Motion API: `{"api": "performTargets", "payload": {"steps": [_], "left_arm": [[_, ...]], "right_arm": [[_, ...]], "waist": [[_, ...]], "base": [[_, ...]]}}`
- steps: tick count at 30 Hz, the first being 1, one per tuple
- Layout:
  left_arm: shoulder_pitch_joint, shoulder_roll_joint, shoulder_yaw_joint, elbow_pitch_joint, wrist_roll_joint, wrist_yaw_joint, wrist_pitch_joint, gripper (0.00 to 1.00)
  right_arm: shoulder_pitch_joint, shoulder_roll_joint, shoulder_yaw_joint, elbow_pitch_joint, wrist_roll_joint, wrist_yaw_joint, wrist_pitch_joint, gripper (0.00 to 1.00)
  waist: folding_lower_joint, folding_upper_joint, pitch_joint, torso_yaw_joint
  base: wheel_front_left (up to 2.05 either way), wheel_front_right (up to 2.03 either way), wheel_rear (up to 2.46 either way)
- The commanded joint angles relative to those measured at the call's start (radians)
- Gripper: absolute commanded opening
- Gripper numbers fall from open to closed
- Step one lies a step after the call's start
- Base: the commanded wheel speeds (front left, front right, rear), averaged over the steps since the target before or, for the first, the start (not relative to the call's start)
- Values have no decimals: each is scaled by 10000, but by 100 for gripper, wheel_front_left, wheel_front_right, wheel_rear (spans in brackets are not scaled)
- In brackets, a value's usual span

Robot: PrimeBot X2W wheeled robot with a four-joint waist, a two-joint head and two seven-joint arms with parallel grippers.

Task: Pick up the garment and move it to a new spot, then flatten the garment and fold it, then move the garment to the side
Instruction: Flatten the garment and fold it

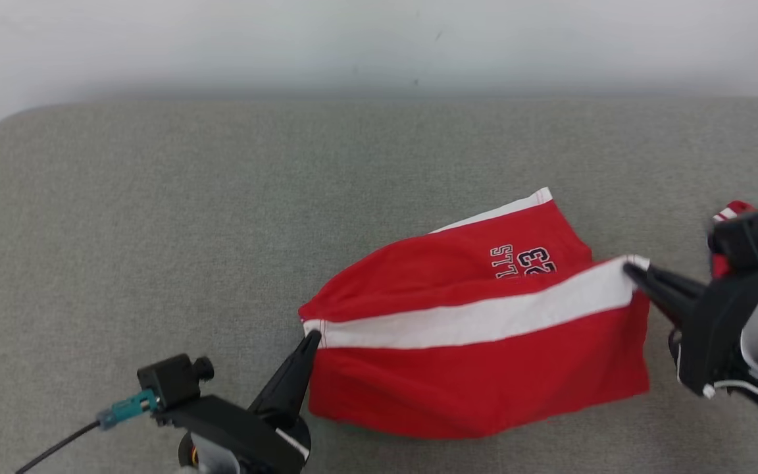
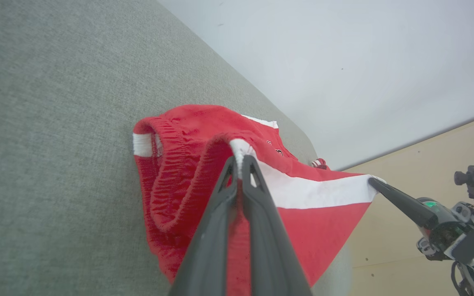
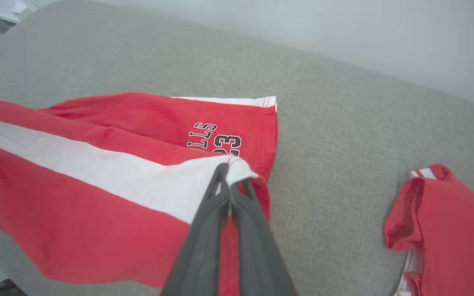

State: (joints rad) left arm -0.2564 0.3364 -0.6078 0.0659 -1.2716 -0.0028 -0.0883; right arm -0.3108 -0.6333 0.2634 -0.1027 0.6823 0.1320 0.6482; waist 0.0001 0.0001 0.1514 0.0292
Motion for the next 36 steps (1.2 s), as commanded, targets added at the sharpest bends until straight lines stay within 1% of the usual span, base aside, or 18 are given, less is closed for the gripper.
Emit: {"api": "performTargets", "payload": {"steps": [1,9,13,18,25,26,27,28,32,34,36], "left_arm": [[-225,-83,1,63,143,4,-64,0],[-1369,-809,223,684,412,315,-501,0],[-1812,-1140,333,1171,578,551,-812,0],[-2201,-1503,430,1691,728,719,-1095,0],[-2539,-1722,144,2230,847,473,-1000,0],[-2576,-1718,115,2281,920,472,-1015,23],[-2592,-1738,101,2339,953,470,-1055,79],[-2587,-1758,86,2386,953,455,-1062,100],[-2538,-1757,185,2568,1126,429,-1302,100],[-2466,-1711,250,2606,1244,388,-1422,100],[-2346,-1586,262,2627,1481,335,-1510,100]], "right_arm": [[-332,-39,133,160,-63,-28,-209,0],[-2472,-111,1089,2067,-495,-29,-1854,0],[-3334,15,1496,2979,-711,-28,-2453,0],[-4163,211,1879,3928,-1200,-29,-3109,0],[-4746,541,2232,5199,-1601,-29,-3542,0],[-4767,583,2264,5333,-1610,-29,-3595,24],[-4788,635,2271,5469,-1613,-29,-3652,76],[-4818,688,2220,5617,-1606,-29,-3729,100],[-4847,898,2303,5982,-1477,-29,-4058,100],[-4749,966,2372,6094,-1353,-29,-4090,100],[-4587,1084,2463,6119,-979,-28,-3953,100]], "waist": [[-1,-1,341,296],[-1,-1,1088,736],[-1,-1,1408,908],[-1,-1,1761,1054],[-1,-1,1927,1164],[-1,-1,1916,1170],[-1,-1,1894,1174],[-1,-1,1862,1171],[-1,-1,1589,1109],[-1,-1,1398,1060],[-1,-1,1167,992]], "base": [[0,0,0],[0,0,0],[0,0,0],[0,0,0],[0,0,0],[0,0,0],[0,0,0],[0,0,0],[0,0,0],[0,0,0],[0,0,0]]}}
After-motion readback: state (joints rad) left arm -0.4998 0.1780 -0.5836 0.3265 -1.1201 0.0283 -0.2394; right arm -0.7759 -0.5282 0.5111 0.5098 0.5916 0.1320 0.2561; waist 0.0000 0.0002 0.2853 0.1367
